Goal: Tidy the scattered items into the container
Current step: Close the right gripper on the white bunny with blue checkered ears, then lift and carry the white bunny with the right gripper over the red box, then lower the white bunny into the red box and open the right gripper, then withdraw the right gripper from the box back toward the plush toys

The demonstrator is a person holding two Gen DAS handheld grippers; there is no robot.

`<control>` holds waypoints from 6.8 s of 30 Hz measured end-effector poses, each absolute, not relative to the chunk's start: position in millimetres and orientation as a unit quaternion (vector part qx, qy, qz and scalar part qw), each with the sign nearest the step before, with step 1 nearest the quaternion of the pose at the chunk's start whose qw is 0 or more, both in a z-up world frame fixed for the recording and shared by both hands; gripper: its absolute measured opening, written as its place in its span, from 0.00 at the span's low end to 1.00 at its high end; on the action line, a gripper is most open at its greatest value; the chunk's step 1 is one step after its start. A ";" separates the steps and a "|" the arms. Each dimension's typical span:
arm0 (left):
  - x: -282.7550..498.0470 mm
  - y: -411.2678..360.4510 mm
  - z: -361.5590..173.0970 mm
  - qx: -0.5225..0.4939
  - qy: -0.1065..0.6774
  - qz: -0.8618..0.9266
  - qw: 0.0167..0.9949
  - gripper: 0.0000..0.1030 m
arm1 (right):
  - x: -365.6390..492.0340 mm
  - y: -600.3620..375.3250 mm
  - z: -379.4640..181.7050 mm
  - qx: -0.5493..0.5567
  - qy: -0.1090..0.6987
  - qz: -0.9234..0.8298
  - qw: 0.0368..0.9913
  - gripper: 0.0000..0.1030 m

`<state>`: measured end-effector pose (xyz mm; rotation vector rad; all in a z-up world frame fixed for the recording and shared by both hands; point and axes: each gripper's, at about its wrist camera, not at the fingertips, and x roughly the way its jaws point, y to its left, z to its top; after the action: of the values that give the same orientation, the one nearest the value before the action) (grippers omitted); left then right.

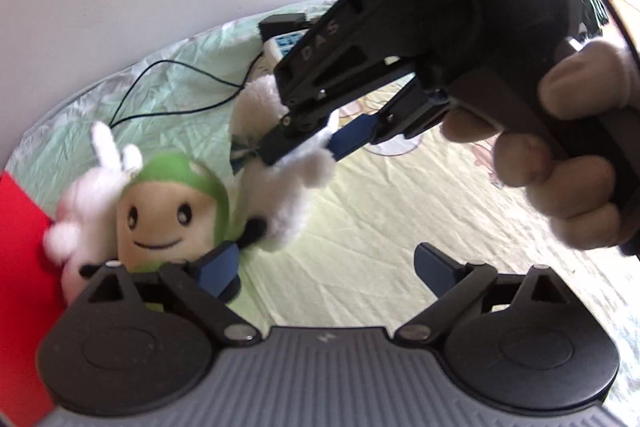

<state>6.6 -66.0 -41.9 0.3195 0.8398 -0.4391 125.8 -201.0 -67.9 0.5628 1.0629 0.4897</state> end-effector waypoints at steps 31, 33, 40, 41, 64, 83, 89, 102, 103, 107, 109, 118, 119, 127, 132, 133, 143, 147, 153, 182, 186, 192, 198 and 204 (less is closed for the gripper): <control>-23.7 -29.4 11.3 0.082 0.379 -0.257 0.885 0.47 | 13.5 -199.7 -13.3 0.267 0.451 0.219 0.823 0.36; -27.2 -12.8 26.8 0.073 0.364 -0.254 0.893 0.47 | 8.6 -188.0 -0.5 0.256 0.438 0.229 0.831 0.36; -40.5 49.8 77.3 0.056 0.311 -0.256 0.913 0.47 | -9.0 -141.1 40.4 0.238 0.395 0.249 0.852 0.36; -43.8 58.2 81.4 0.055 0.304 -0.256 0.916 0.47 | -12.3 -133.0 46.4 0.236 0.388 0.250 0.855 0.36; -80.3 279.1 80.4 0.002 0.278 -0.163 0.947 0.47 | -5.3 102.6 78.1 0.152 0.354 0.321 0.865 0.36; -11.8 326.6 17.2 -0.010 0.385 -0.152 0.910 0.47 | 41.4 182.1 30.6 0.100 0.435 0.297 0.844 0.36; 6.7 308.1 -1.2 -0.003 0.421 -0.166 0.892 0.47 | 51.6 184.1 19.7 0.088 0.459 0.267 0.843 0.36; 21.8 294.7 -18.4 -0.010 0.450 -0.194 0.872 0.52 | 71.4 180.0 1.0 0.105 0.492 0.219 0.836 0.36; 22.0 295.3 -18.4 -0.012 0.450 -0.194 0.871 0.52 | 72.2 179.5 -0.7 0.105 0.493 0.218 0.836 0.36; 20.4 292.2 -18.0 0.007 0.452 -0.193 0.871 0.54 | 76.6 177.8 -3.5 0.115 0.500 0.215 0.831 0.39; 19.6 294.7 -16.7 0.002 0.452 -0.195 0.870 0.61 | 75.8 178.1 -2.4 0.118 0.501 0.215 0.830 0.39; 4.2 315.6 2.8 -0.007 0.422 -0.188 0.887 0.78 | 76.5 173.4 -1.2 0.132 0.501 0.212 0.829 0.45; 2.2 317.4 4.4 -0.008 0.419 -0.187 0.888 0.78 | 75.6 173.8 -0.3 0.130 0.499 0.211 0.830 0.46; -5.9 315.7 15.7 -0.030 0.396 -0.202 0.896 0.76 | 70.7 172.7 8.3 0.124 0.484 0.204 0.842 0.46; -8.0 308.5 17.2 -0.026 0.392 -0.208 0.896 0.76 | 64.3 169.0 13.3 0.133 0.478 0.203 0.844 0.46; -8.9 307.9 18.0 -0.026 0.392 -0.208 0.896 0.76 | 62.0 167.1 15.5 0.136 0.475 0.203 0.846 0.46; -8.4 304.4 10.9 -0.022 0.413 -0.183 0.892 0.77 | 42.0 156.7 28.9 0.139 0.462 0.194 0.854 0.46; -9.7 305.2 10.8 -0.024 0.412 -0.182 0.892 0.75 | 34.0 151.4 28.2 0.143 0.460 0.191 0.855 0.44; -9.5 304.6 16.2 -0.014 0.420 -0.147 0.895 0.77 | 22.1 143.9 37.4 0.155 0.443 0.197 0.861 0.44; -13.7 258.2 45.9 0.042 0.425 -0.018 0.904 0.82 | -0.6 89.1 75.3 0.174 0.399 0.236 0.869 0.45; -17.6 245.8 51.4 0.049 0.418 -0.002 0.907 0.86 | 2.4 72.0 77.6 0.178 0.394 0.252 0.866 0.45; -27.1 234.0 48.7 0.033 0.415 -0.004 0.909 0.82 | 5.1 48.6 72.9 0.184 0.398 0.276 0.855 0.45; -45.7 231.8 52.0 -0.010 0.403 -0.026 0.915 0.69 | 7.0 26.3 62.1 0.197 0.406 0.296 0.842 0.45; -63.4 191.9 74.4 -0.003 0.352 -0.098 0.931 0.69 | 11.9 -11.3 44.5 0.215 0.408 0.282 0.842 0.47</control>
<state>-63.4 191.9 74.4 -0.0059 0.7197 -0.2007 11.9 -11.3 44.5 0.4547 0.8615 0.5949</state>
